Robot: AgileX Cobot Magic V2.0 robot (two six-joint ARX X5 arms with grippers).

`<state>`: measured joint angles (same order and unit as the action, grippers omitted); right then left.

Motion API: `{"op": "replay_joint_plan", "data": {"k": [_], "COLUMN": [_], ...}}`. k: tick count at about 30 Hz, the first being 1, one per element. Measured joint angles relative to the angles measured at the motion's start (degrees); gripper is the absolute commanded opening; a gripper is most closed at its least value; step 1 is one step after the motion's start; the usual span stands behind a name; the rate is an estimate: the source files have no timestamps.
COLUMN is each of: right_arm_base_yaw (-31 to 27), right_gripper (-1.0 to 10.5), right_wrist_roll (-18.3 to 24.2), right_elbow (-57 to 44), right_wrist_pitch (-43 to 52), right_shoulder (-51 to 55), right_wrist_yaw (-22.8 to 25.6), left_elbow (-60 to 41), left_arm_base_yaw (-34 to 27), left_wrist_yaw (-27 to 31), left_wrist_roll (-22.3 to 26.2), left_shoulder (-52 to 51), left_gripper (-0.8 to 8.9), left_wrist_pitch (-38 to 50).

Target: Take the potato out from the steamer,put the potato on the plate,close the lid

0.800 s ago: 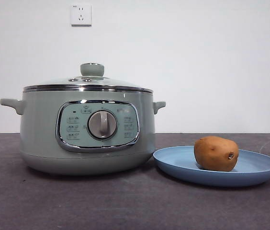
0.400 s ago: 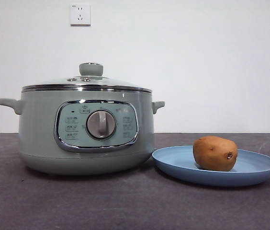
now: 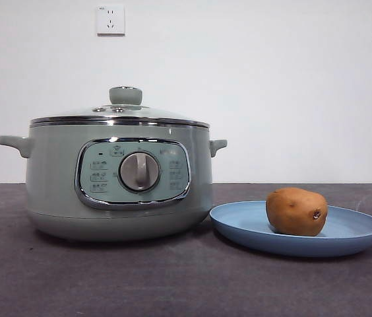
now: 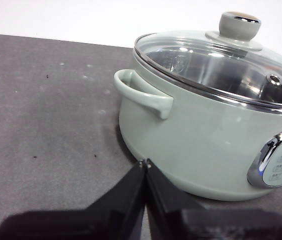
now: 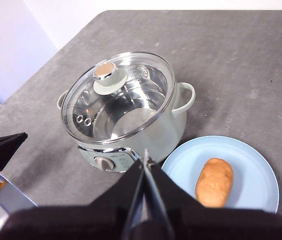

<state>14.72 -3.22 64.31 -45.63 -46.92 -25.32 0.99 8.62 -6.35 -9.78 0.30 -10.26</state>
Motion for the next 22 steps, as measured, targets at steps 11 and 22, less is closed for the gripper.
{"op": "replay_joint_plan", "data": {"k": [11,22], "right_arm_base_yaw": [-0.7,-10.9], "right_gripper": [0.0,0.0], "right_wrist_roll": [1.6,5.4], "right_elbow": [0.0,-12.6], "right_wrist_pitch": [0.0,11.7], "right_shoulder": [4.0,14.3], "right_wrist_yaw": [9.6,10.4], "left_elbow": [0.0,0.0], "left_arm_base_yaw": [0.0,0.0], "left_wrist_yaw": [0.0,0.0], "left_wrist_roll": [-0.4,-0.4], "left_shoulder": [0.0,0.0], "left_gripper": [-0.04,-0.04], "left_wrist_pitch": [0.0,0.0]}}
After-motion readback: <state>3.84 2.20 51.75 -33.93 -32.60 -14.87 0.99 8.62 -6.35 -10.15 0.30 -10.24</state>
